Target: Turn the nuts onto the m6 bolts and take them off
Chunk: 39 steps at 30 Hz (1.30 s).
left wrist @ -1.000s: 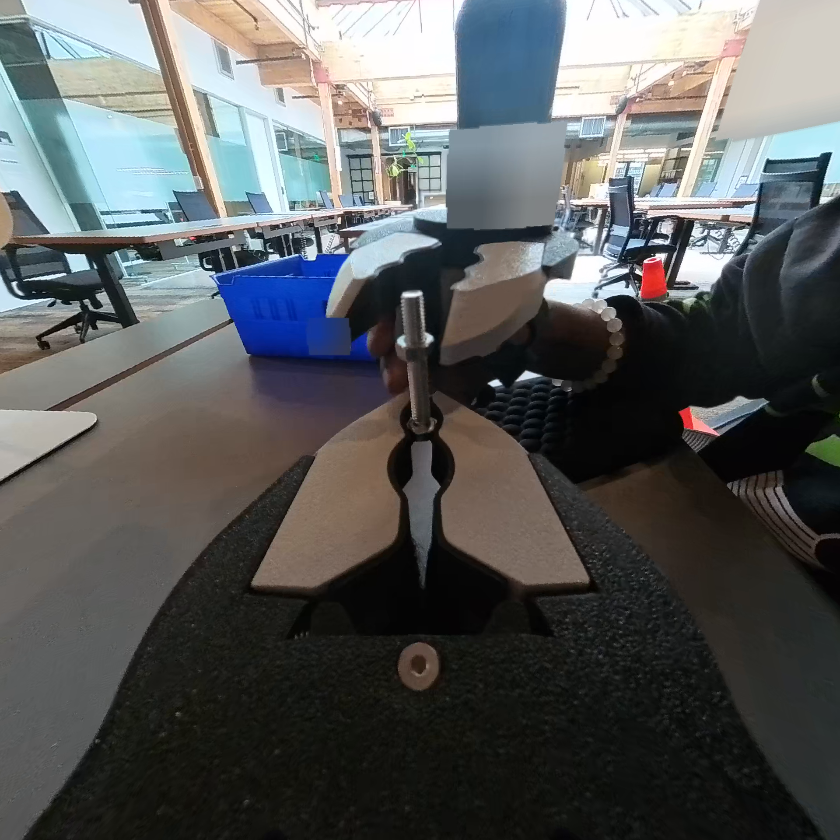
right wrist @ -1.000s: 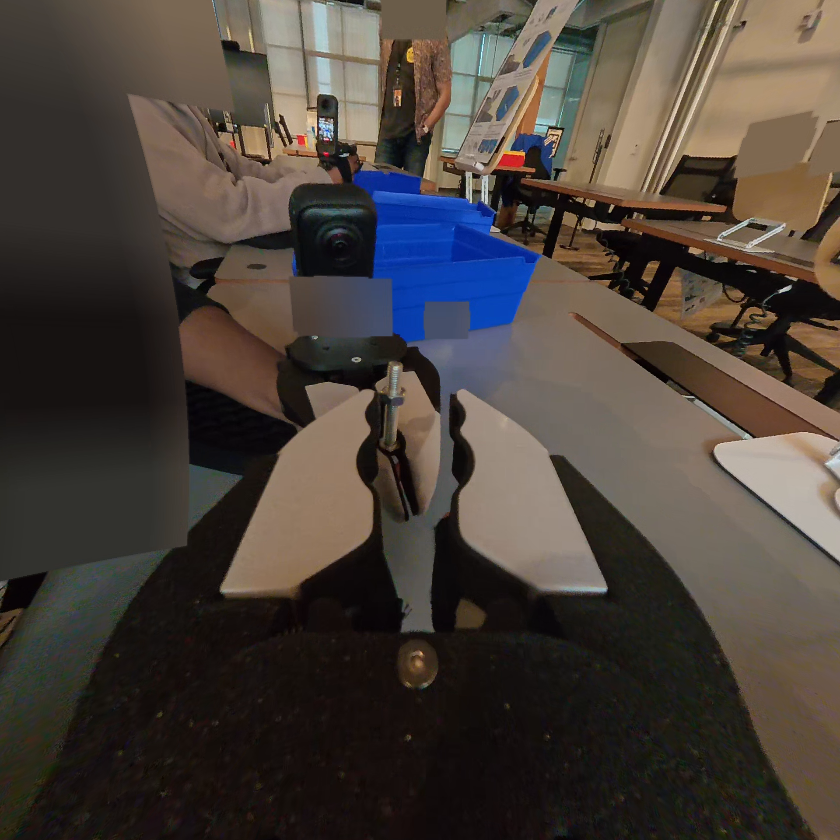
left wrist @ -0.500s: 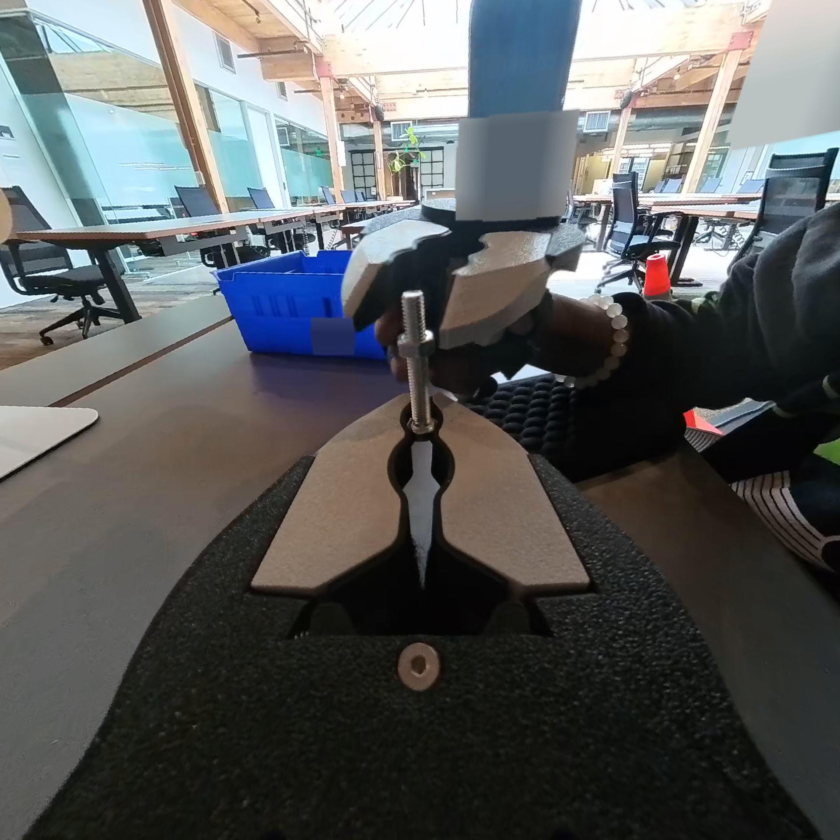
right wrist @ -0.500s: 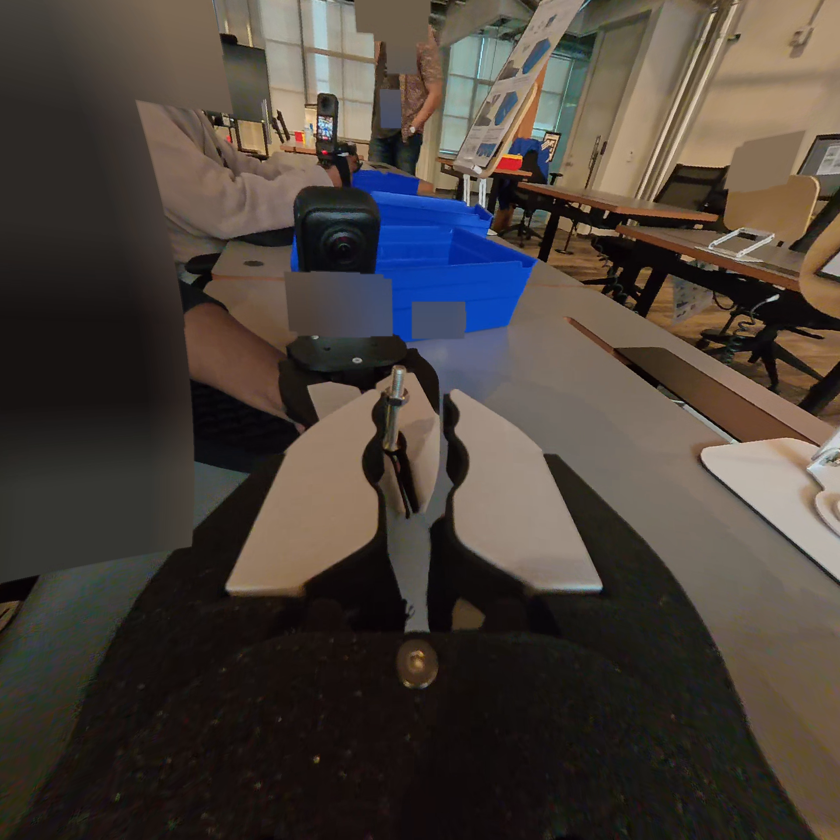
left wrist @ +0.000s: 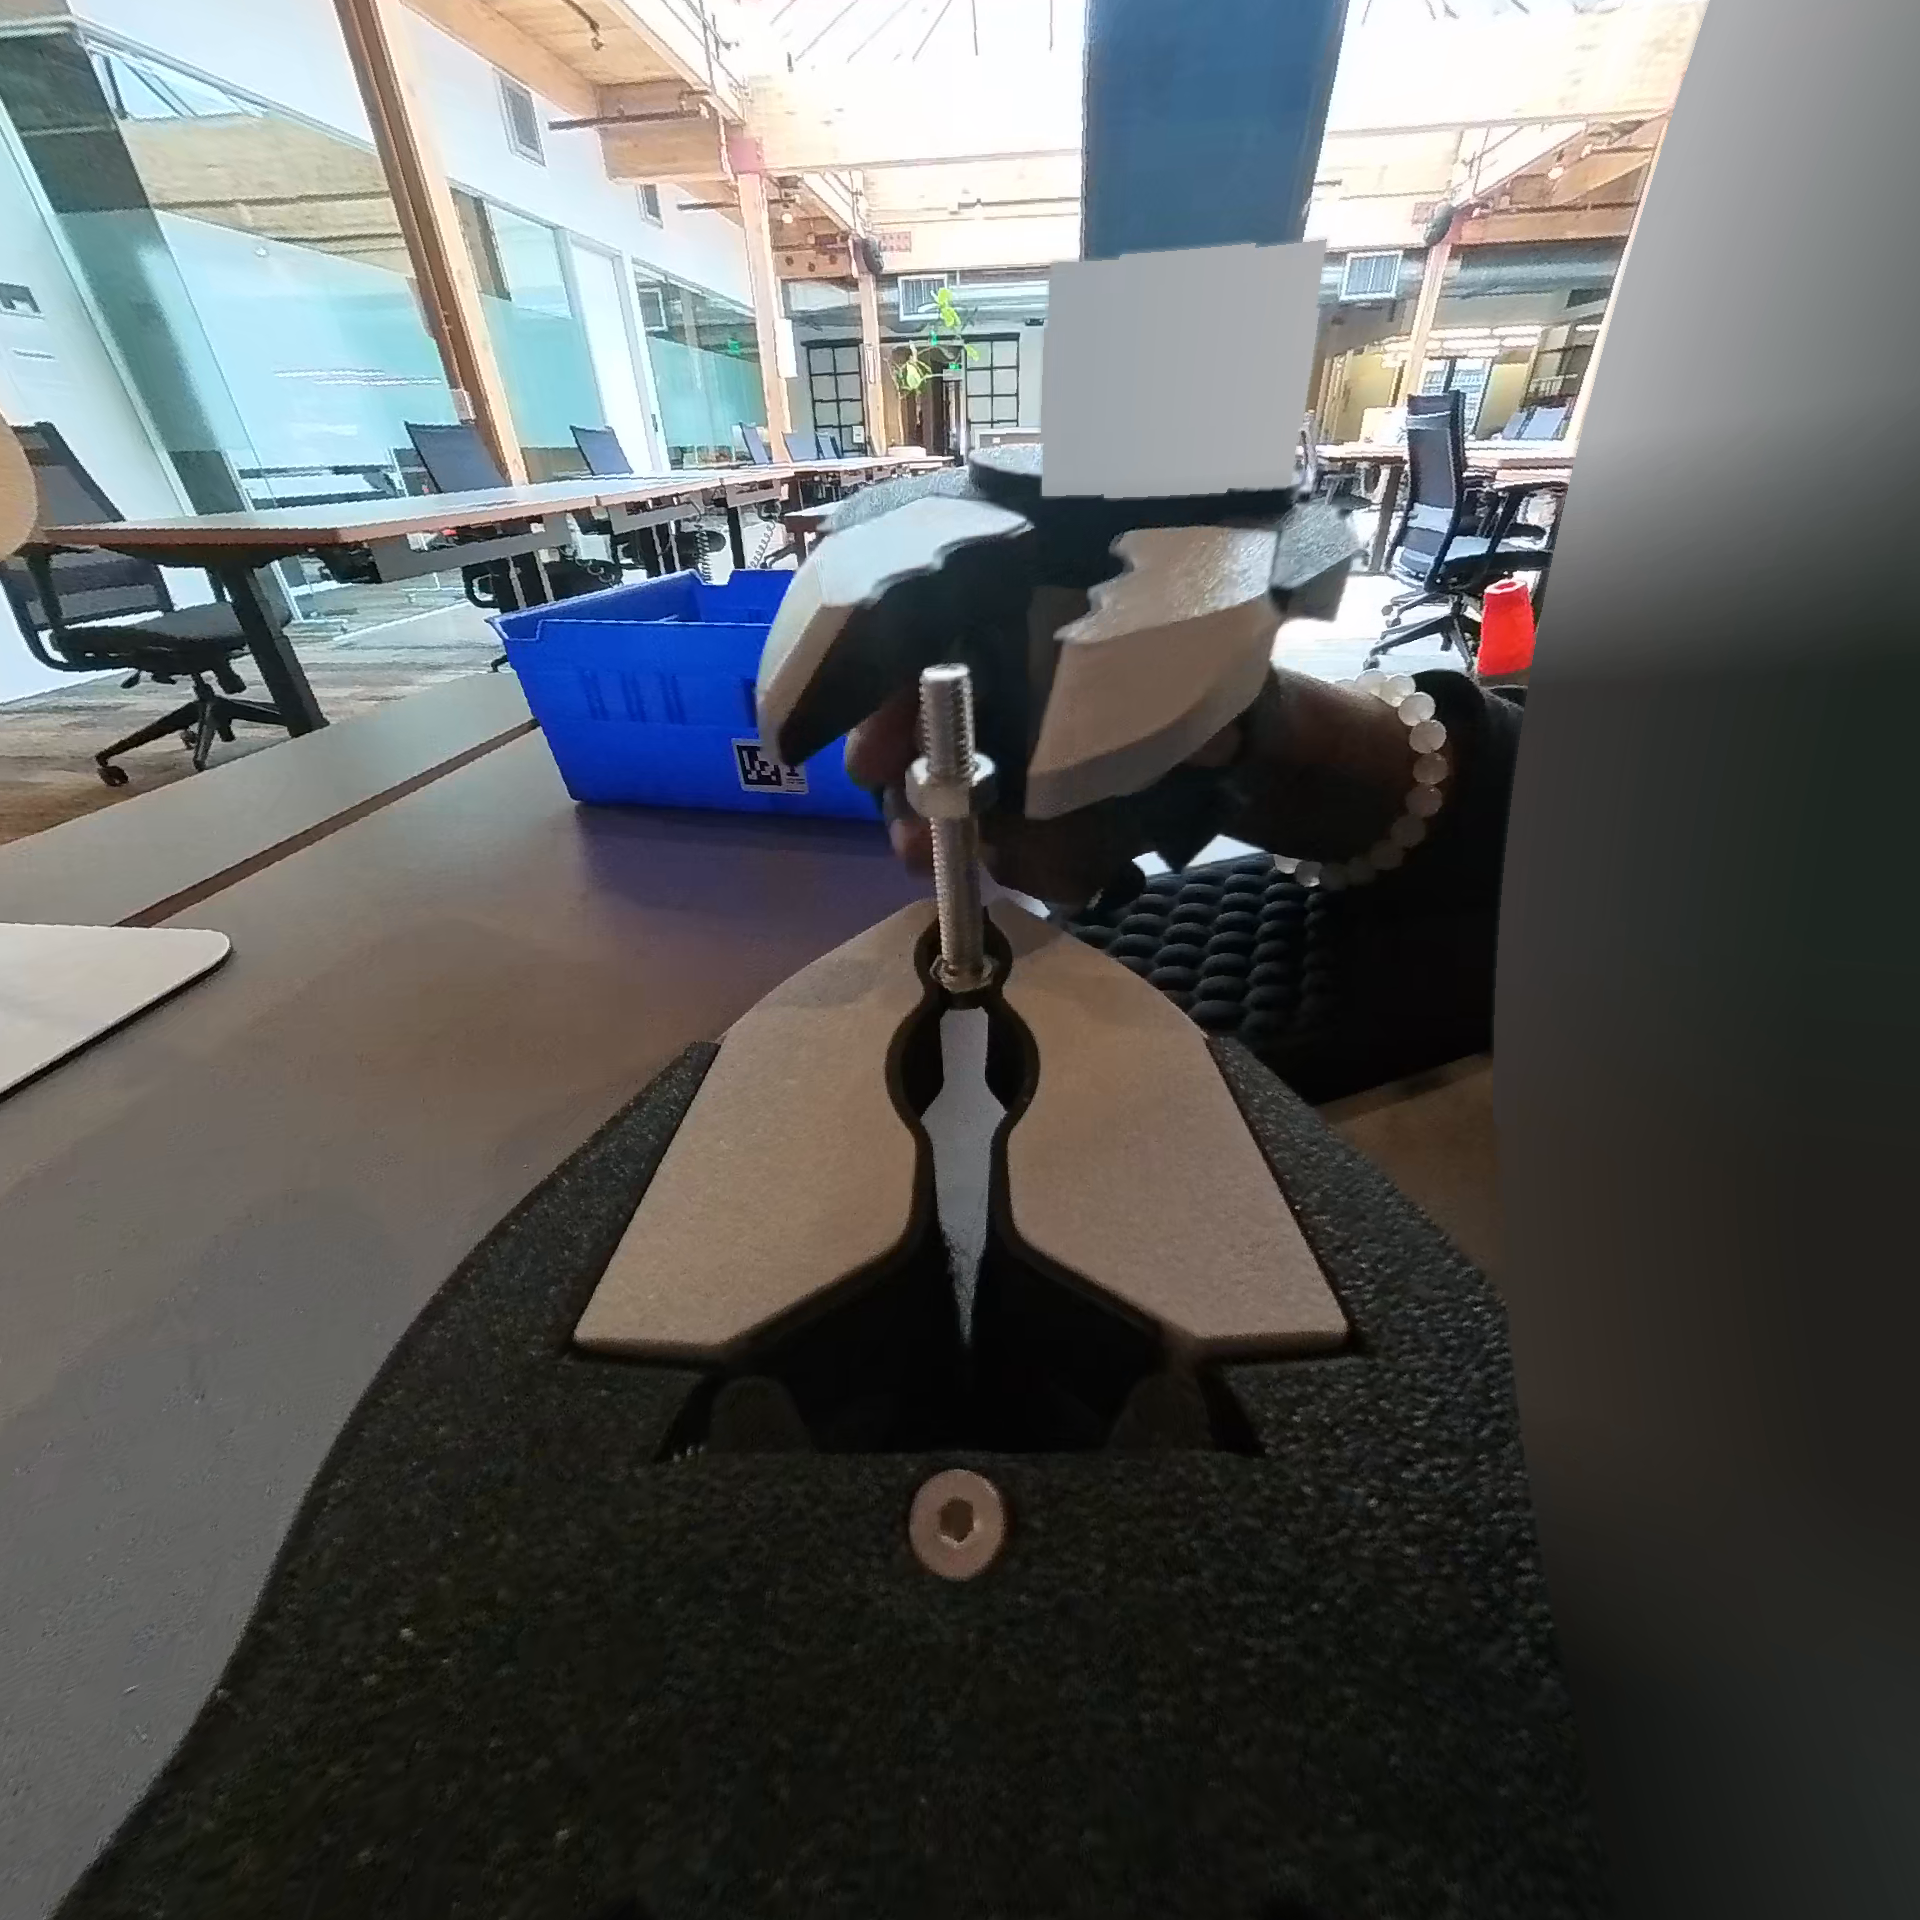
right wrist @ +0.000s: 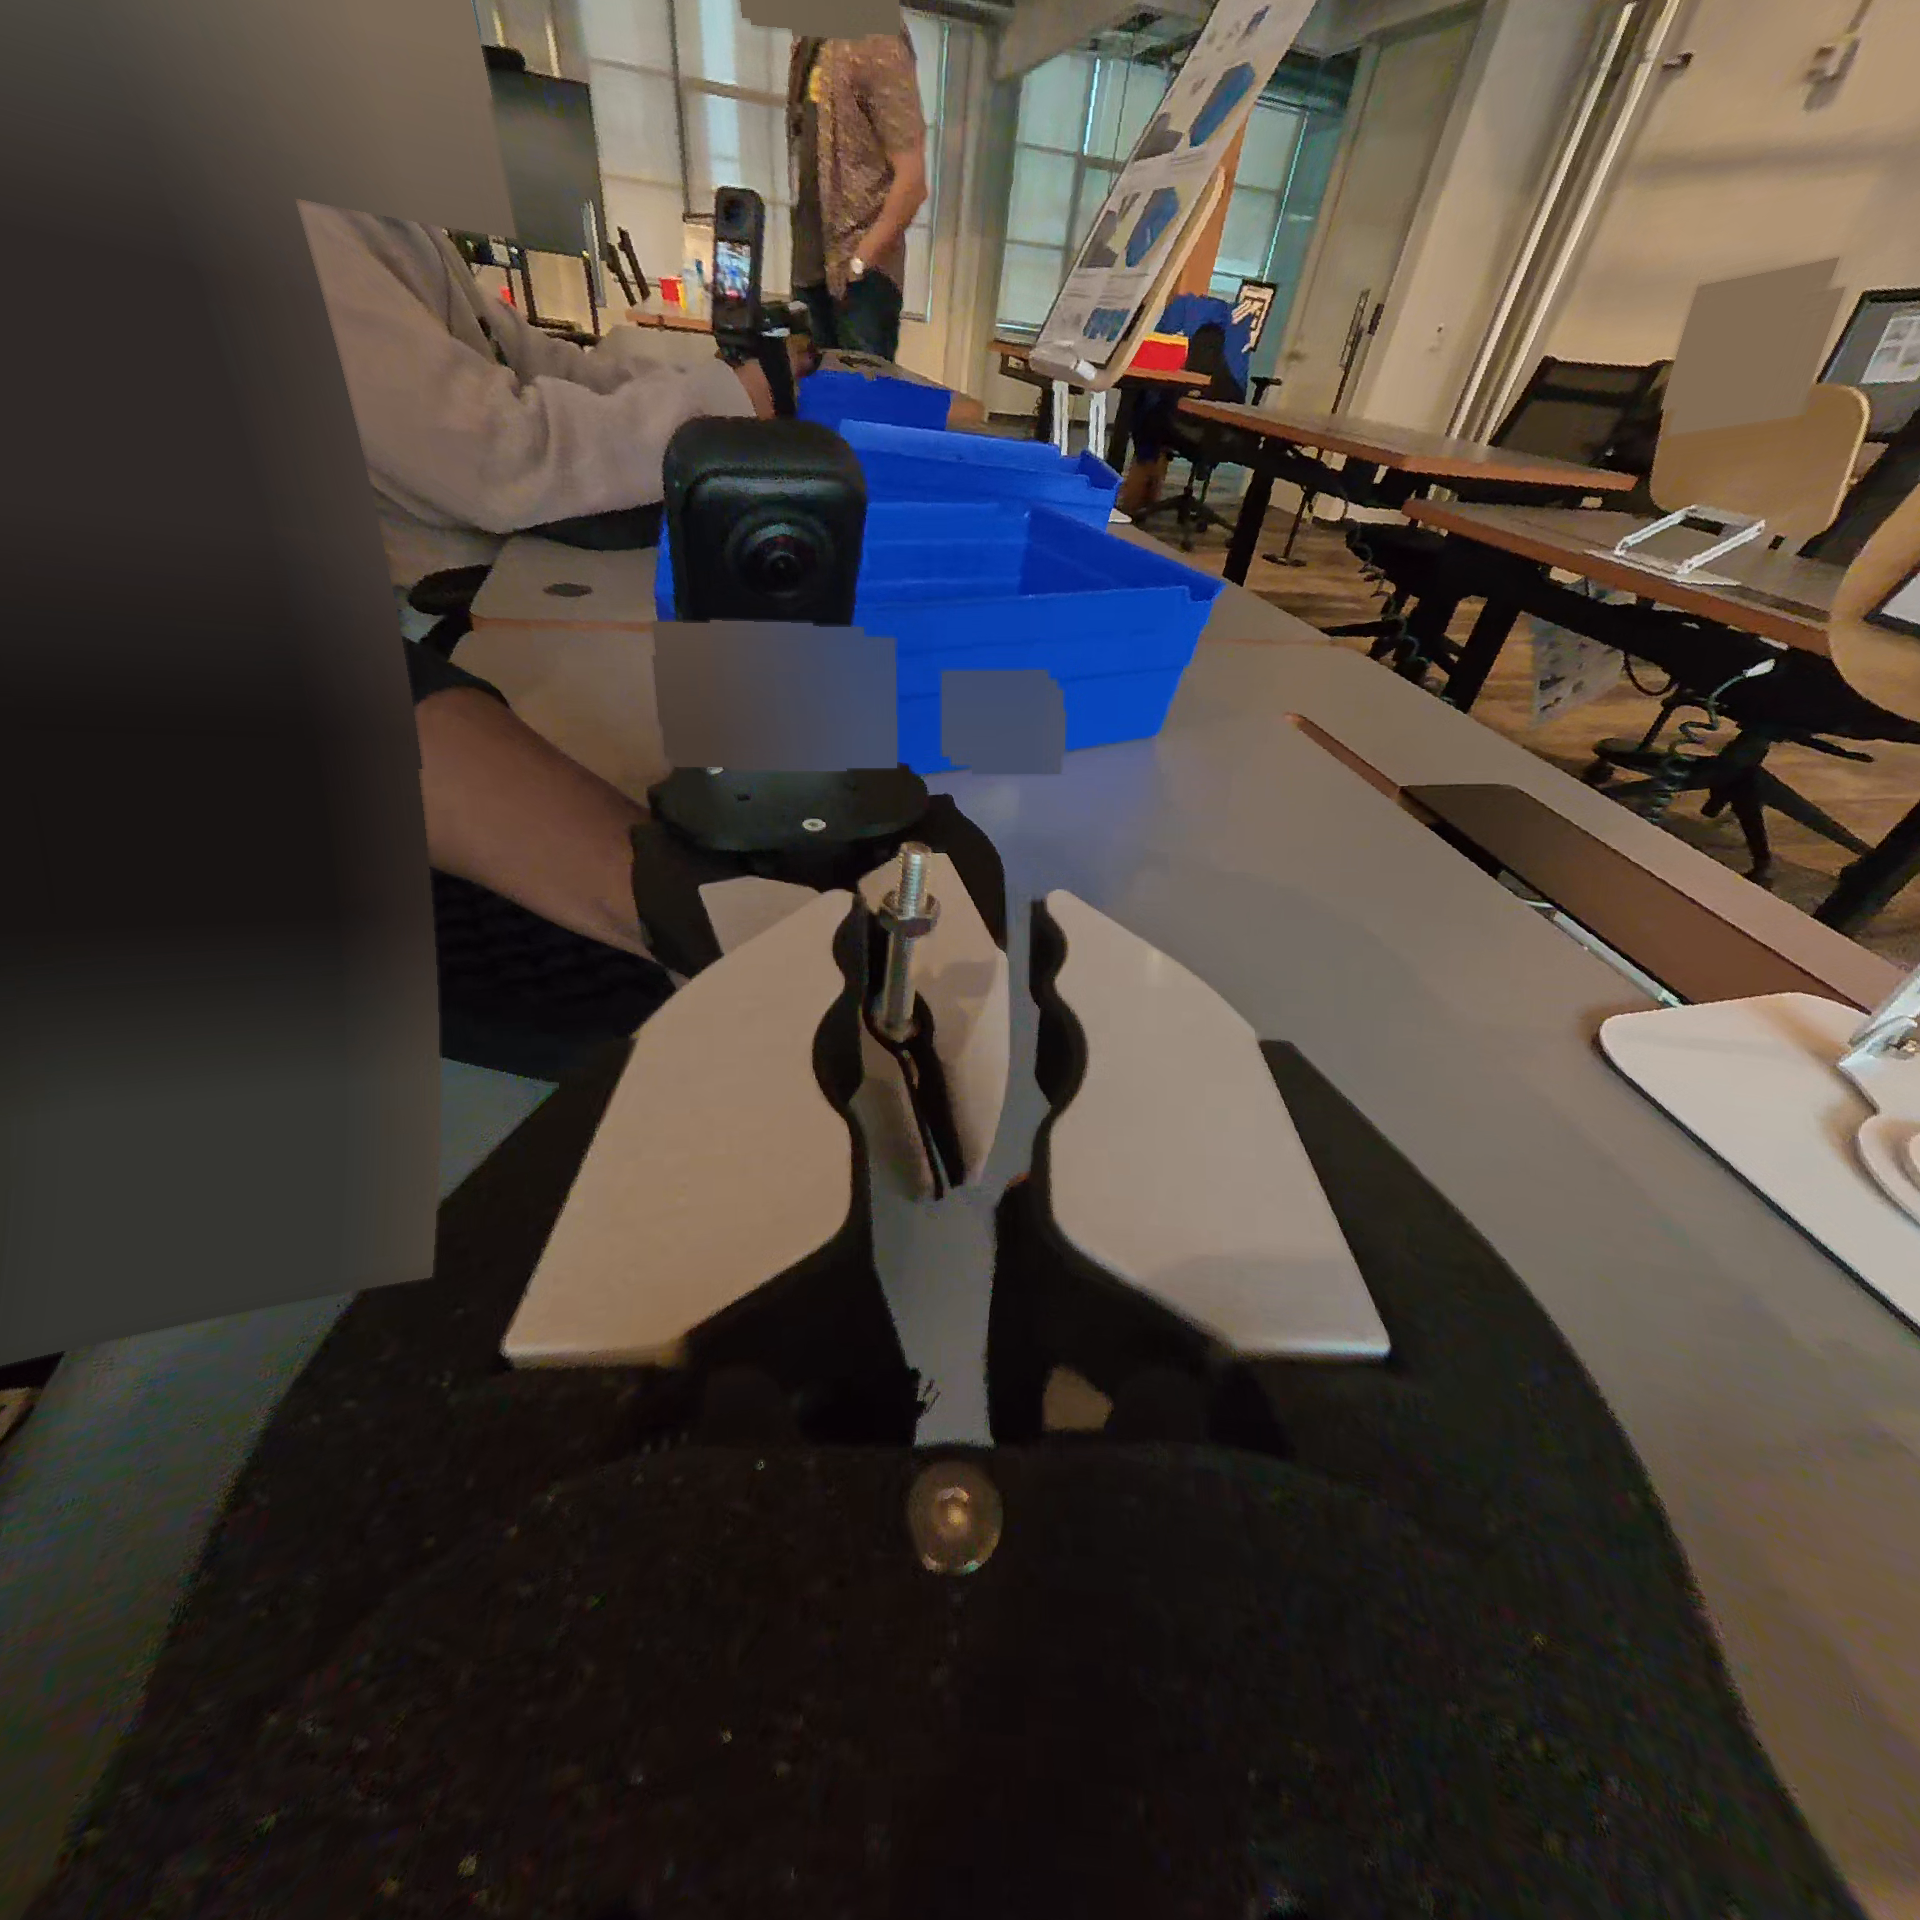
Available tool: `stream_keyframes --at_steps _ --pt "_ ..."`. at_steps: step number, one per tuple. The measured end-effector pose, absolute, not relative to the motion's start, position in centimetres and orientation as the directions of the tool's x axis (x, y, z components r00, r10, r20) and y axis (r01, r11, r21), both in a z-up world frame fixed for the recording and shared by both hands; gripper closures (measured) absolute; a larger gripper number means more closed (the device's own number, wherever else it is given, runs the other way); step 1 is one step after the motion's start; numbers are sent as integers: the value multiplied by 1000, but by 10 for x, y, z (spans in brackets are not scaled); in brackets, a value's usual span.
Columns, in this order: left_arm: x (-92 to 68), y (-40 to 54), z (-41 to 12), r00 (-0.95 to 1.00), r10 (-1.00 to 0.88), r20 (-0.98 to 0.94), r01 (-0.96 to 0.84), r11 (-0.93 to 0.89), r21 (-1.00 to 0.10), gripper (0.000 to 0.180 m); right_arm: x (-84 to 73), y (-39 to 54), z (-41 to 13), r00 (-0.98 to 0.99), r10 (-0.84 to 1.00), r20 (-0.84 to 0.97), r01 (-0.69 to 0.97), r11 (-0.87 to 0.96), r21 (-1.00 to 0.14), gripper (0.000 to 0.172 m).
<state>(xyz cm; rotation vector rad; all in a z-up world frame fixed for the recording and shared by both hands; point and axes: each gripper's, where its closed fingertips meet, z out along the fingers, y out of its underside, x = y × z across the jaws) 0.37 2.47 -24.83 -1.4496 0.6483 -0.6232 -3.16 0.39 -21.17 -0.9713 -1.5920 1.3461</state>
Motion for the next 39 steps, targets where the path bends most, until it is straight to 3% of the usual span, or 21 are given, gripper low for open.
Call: stream_keyframes --at_steps 6,14,20,24,32,39 --pt "4 24 -248 684 -729 -23 -1 30 -1000 178 -23 24 -205 -308 946 99 28 113 -993 160" --pt "4 25 -249 685 -728 -29 -9 31 -999 178 -33 2 -209 -367 925 98 45 124 -991 139" --pt "4 24 -248 684 -729 -23 -2 30 -1000 178 -29 11 -212 -353 928 118 56 147 -988 141" --pt "4 24 -248 682 -730 -28 -7 32 -999 178 -21 24 -204 -319 943 101 21 113 -993 153" --pt "6 23 -249 681 -731 -36 -17 33 -999 178 -33 0 -208 -381 918 109 39 133 -990 137" --pt "5 23 -248 682 -731 -28 -7 32 -999 178 -27 13 -211 -350 929 120 54 148 -987 143"
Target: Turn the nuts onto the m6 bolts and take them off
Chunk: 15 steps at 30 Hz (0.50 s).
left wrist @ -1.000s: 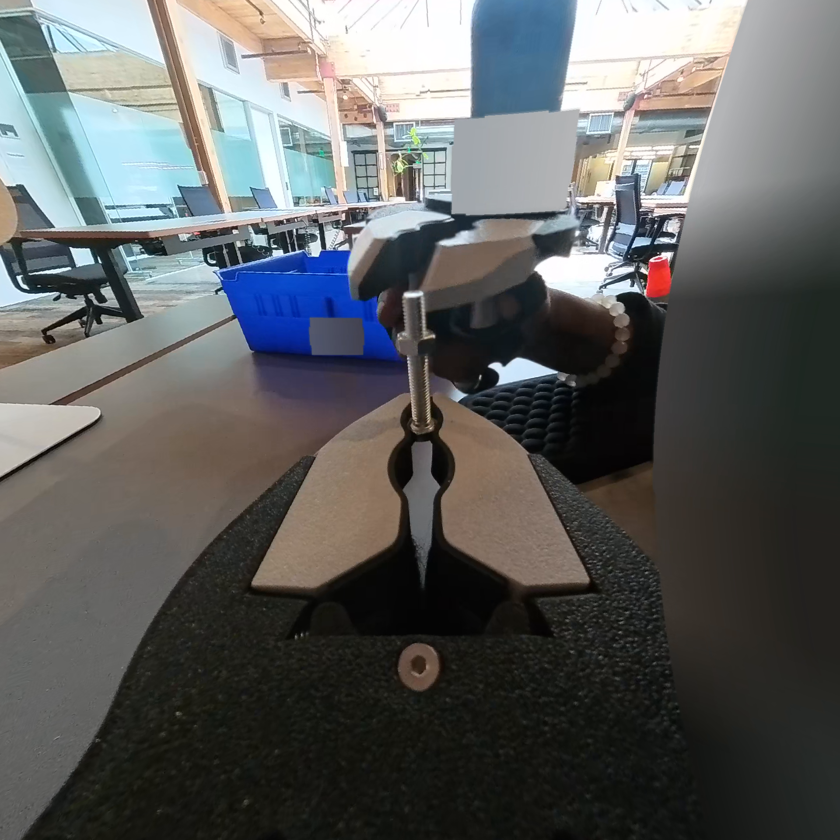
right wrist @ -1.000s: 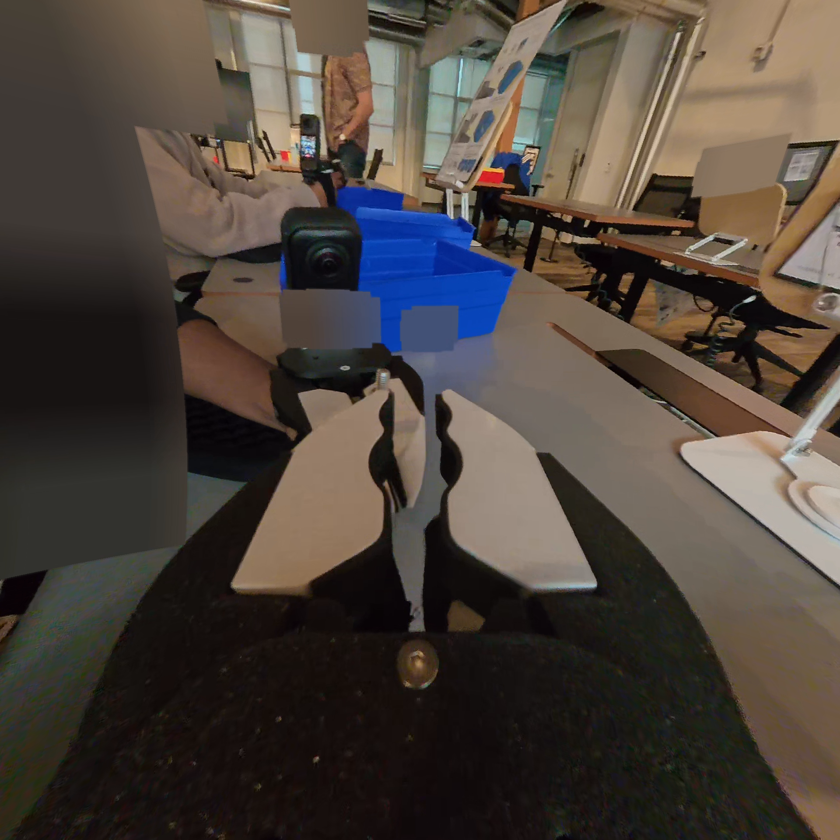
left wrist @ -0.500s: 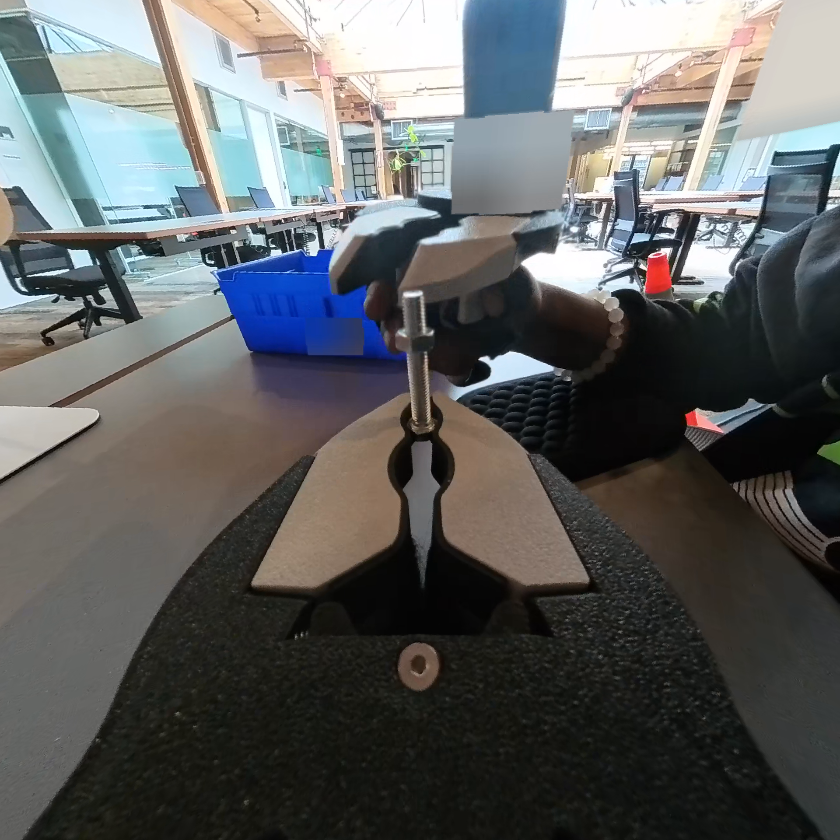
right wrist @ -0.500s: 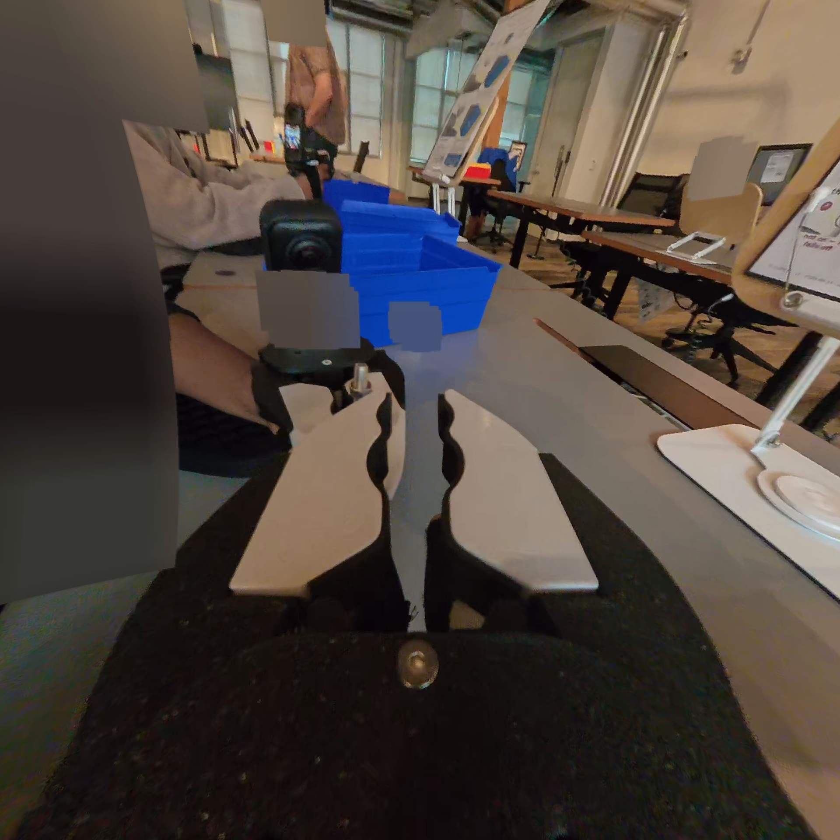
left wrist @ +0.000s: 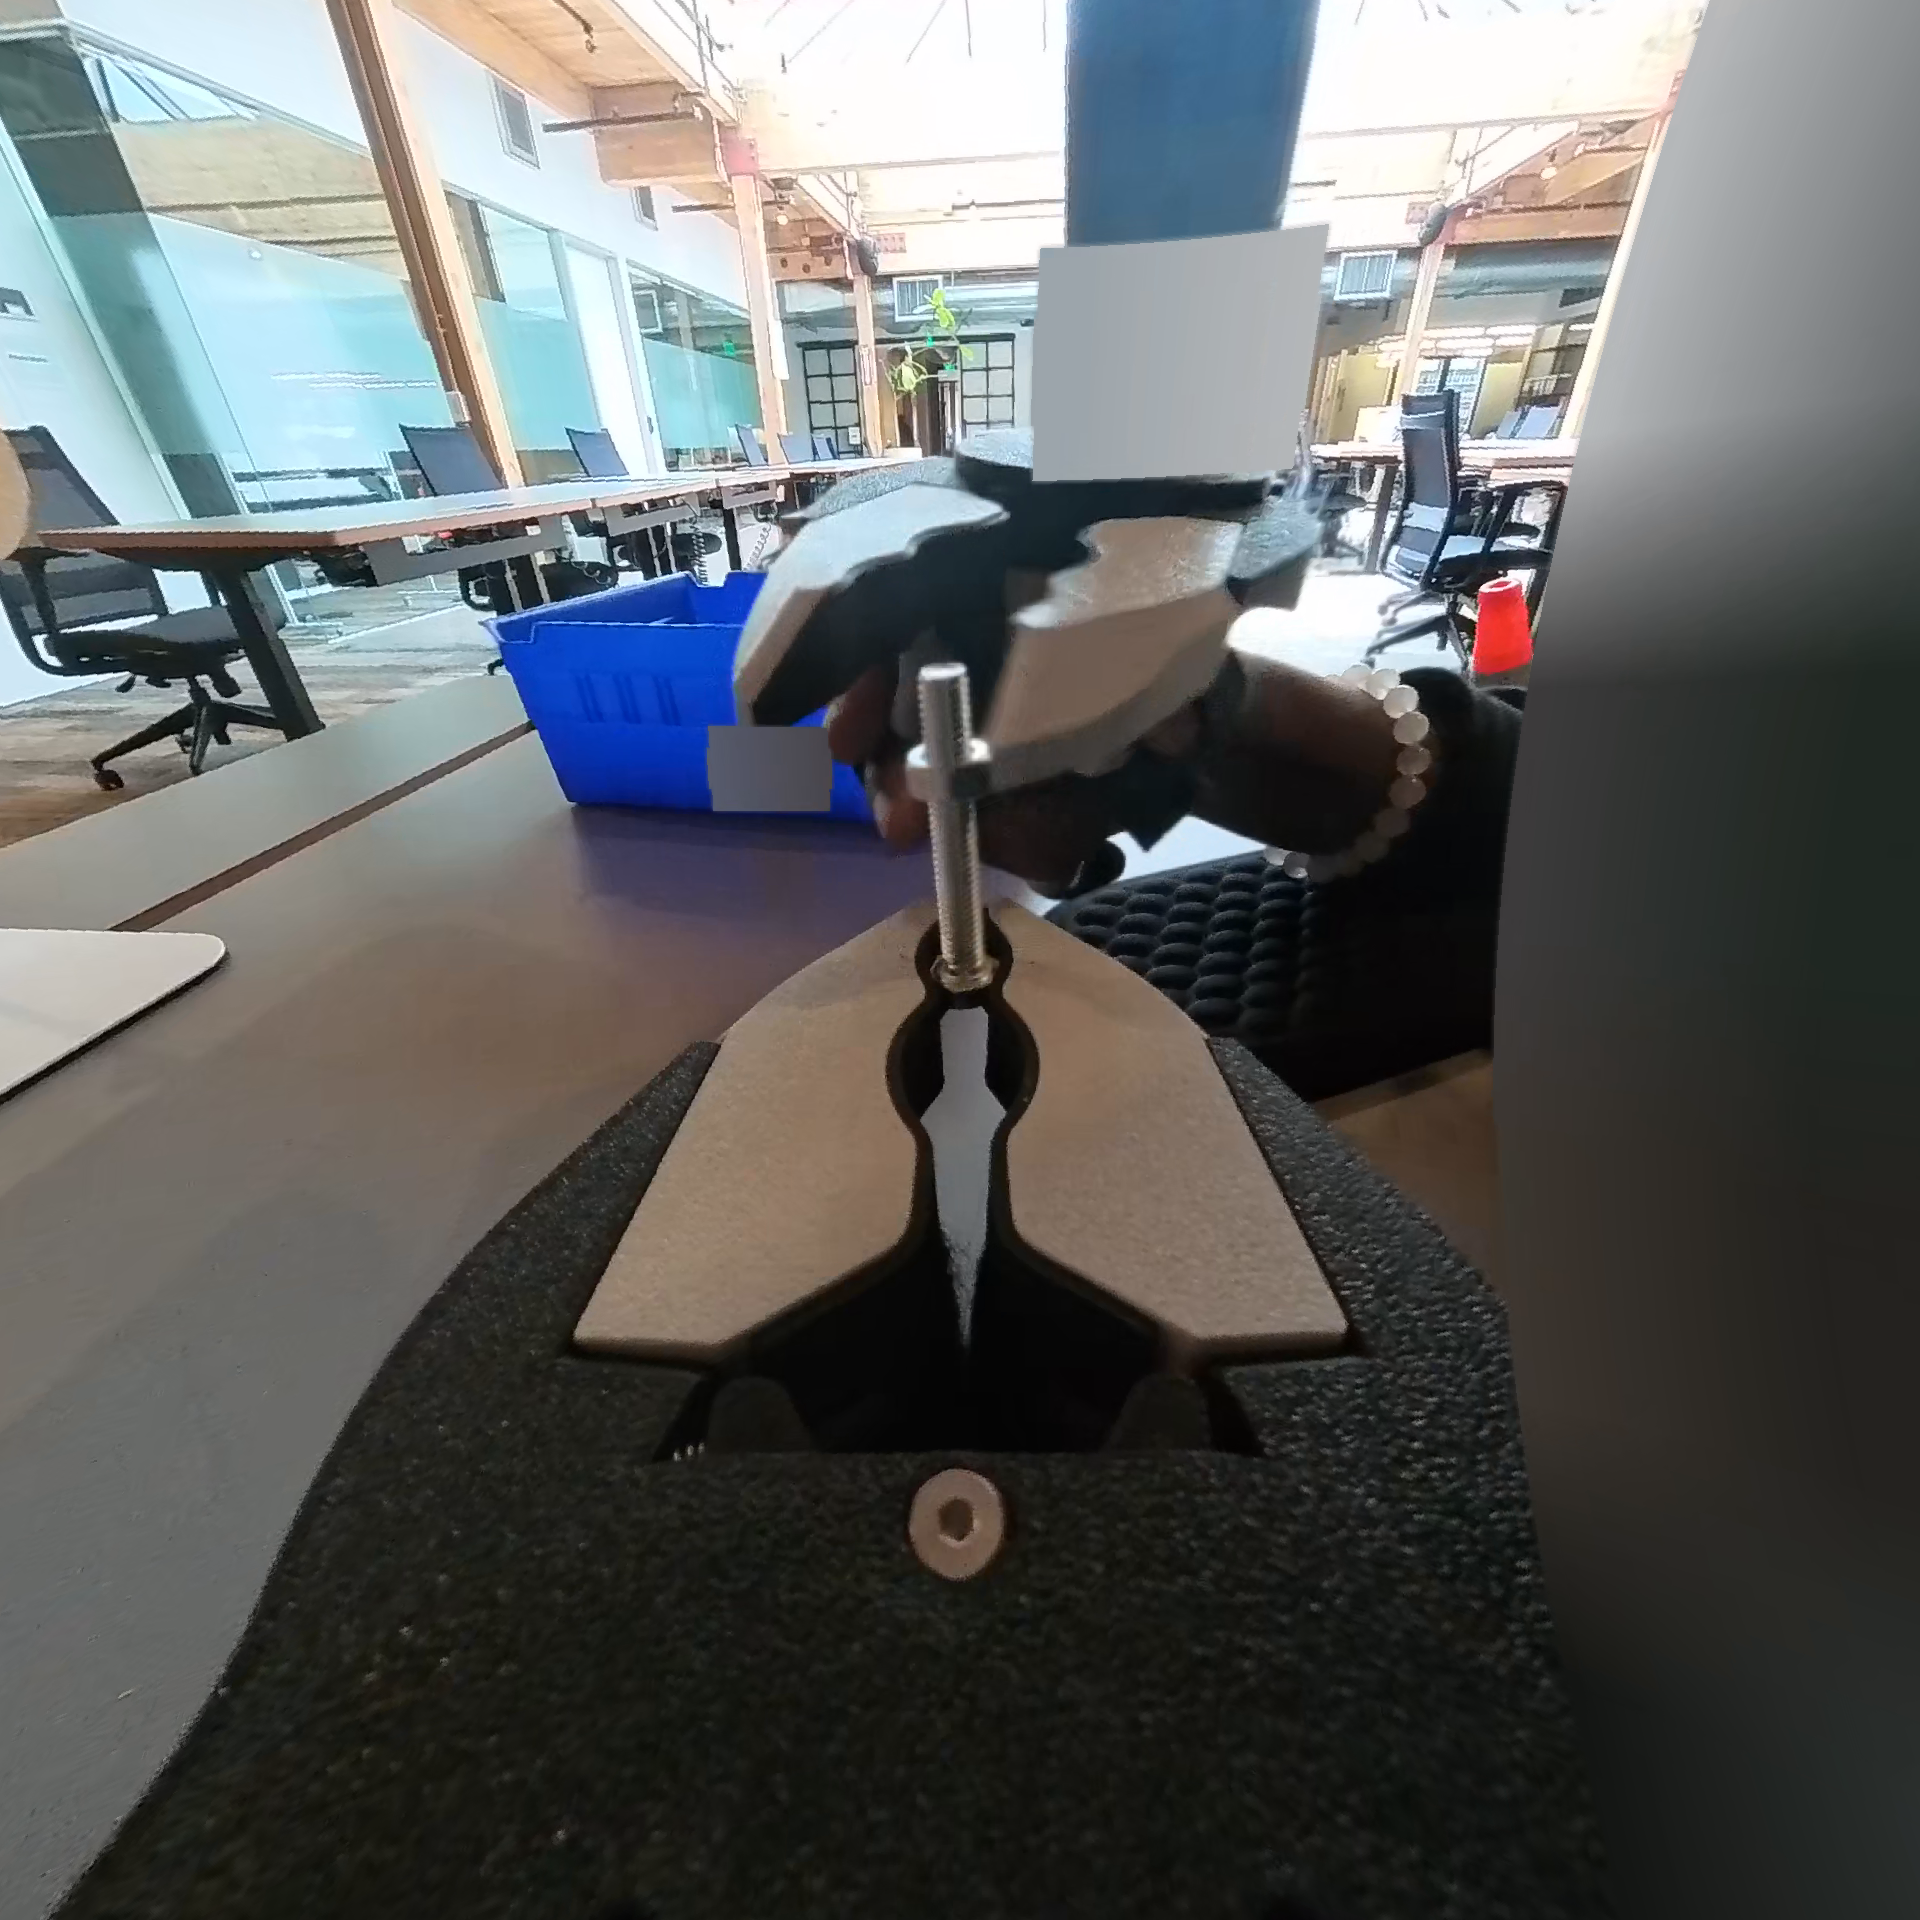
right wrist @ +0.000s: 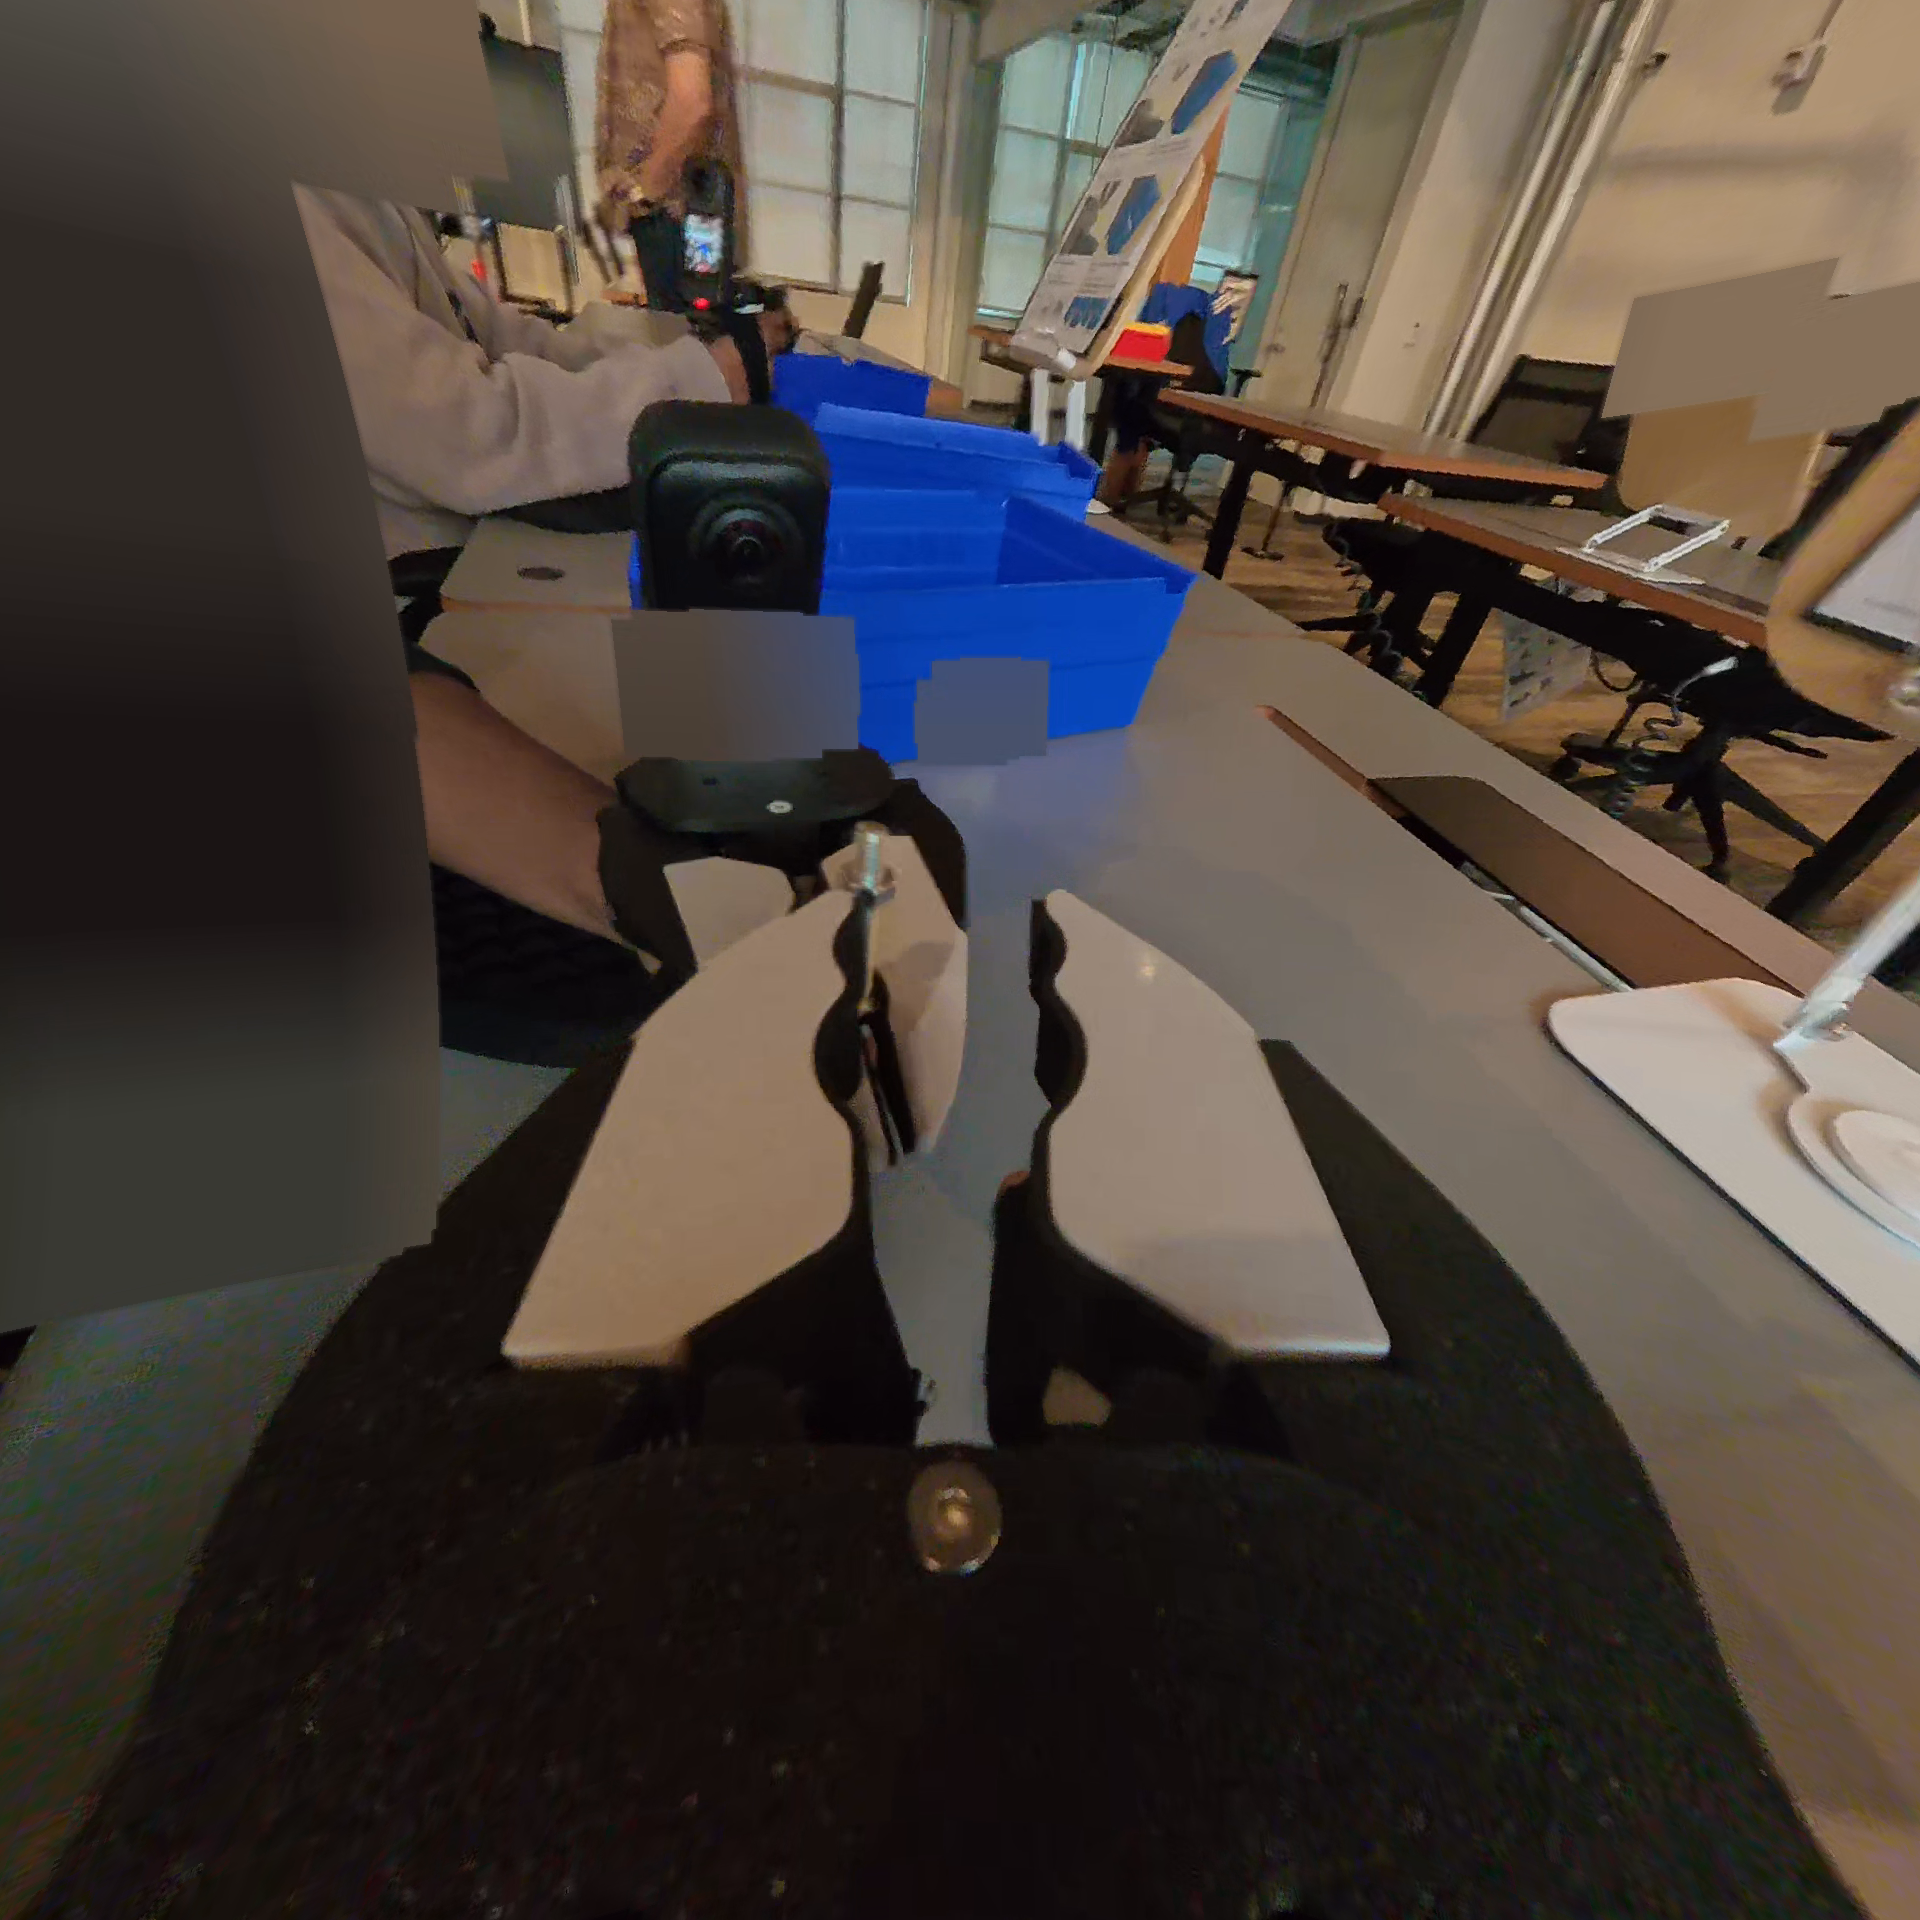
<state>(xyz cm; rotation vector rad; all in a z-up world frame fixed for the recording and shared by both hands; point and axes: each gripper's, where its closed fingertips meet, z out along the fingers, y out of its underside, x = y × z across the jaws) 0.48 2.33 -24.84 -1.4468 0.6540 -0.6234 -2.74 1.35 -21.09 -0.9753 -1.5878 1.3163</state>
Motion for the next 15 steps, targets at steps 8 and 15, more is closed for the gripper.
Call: stream_keyframes --at_steps 8,15 --pt "5 23 -249 682 -731 -32 -12 32 -999 178 -25 7 -206 -377 919 113 23 131 -991 142" --pt "5 23 -249 681 -731 -33 -13 33 -999 178 -30 9 -209 -365 923 125 47 152 -987 139"
